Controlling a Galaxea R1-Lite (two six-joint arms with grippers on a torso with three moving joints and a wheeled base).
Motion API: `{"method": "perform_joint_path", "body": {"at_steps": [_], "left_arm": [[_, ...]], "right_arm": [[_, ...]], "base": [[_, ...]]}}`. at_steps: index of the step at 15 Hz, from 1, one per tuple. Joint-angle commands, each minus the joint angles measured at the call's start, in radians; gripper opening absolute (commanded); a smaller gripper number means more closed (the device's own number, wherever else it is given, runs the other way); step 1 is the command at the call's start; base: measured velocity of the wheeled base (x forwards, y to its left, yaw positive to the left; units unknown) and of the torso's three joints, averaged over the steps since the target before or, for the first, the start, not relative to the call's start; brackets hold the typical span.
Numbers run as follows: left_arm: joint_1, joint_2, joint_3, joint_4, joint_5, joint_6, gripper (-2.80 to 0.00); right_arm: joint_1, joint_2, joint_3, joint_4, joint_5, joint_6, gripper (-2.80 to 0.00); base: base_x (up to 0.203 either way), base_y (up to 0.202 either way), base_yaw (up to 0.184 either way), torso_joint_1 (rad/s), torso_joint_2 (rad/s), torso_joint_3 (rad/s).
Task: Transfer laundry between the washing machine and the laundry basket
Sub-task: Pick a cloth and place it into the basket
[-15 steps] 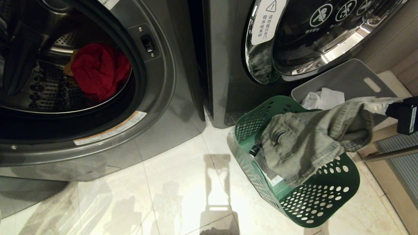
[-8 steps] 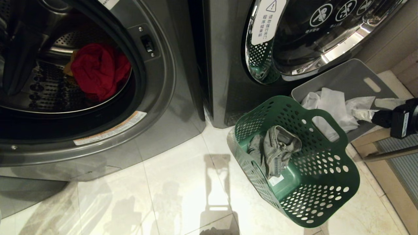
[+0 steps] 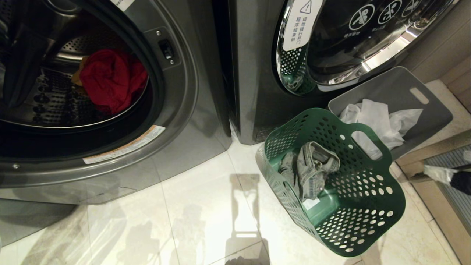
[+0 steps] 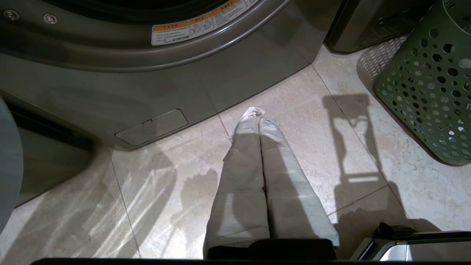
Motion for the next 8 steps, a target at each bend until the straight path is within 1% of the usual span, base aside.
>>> {"method": "perform_joint_path", "body": {"at_steps": [1, 2, 4, 5, 6, 8], "left_arm": [[0.000, 0.000, 0.040, -0.001, -0.001, -0.001, -2.80], [0.000, 0.000, 0.040, -0.001, 0.001, -0.001, -2.80], [0.000, 0.000, 0.040, 0.000, 0.002, 0.000, -2.80], [0.000, 0.000, 0.040, 0.000, 0.002, 0.003, -2.80], [0.001, 0.000, 0.040, 0.000, 0.004, 0.006, -2.80], [-0.001, 0.000, 0.040, -0.001, 0.001, 0.000, -2.80]], "right_arm": [[-0.001, -0.245, 0.044, 0.190, -0.070, 0.045, 0.00], [-0.002, -0.325, 0.081, 0.231, -0.117, 0.062, -2.80], [-0.003, -0.460, 0.181, 0.274, -0.177, 0.080, -2.80], [-0.002, -0.517, 0.251, 0.283, -0.184, 0.087, -2.80], [-0.002, -0.576, 0.303, 0.286, -0.177, 0.090, -2.80], [0.001, -0.726, 0.410, 0.281, -0.125, 0.080, -2.80]], "base": [[0.000, 0.000, 0.000, 0.000, 0.00, 0.000], [0.000, 0.000, 0.000, 0.000, 0.00, 0.000], [0.000, 0.000, 0.000, 0.000, 0.00, 0.000], [0.000, 0.000, 0.000, 0.000, 0.00, 0.000], [0.000, 0.000, 0.000, 0.000, 0.00, 0.000], [0.000, 0.000, 0.000, 0.000, 0.00, 0.000]]}}
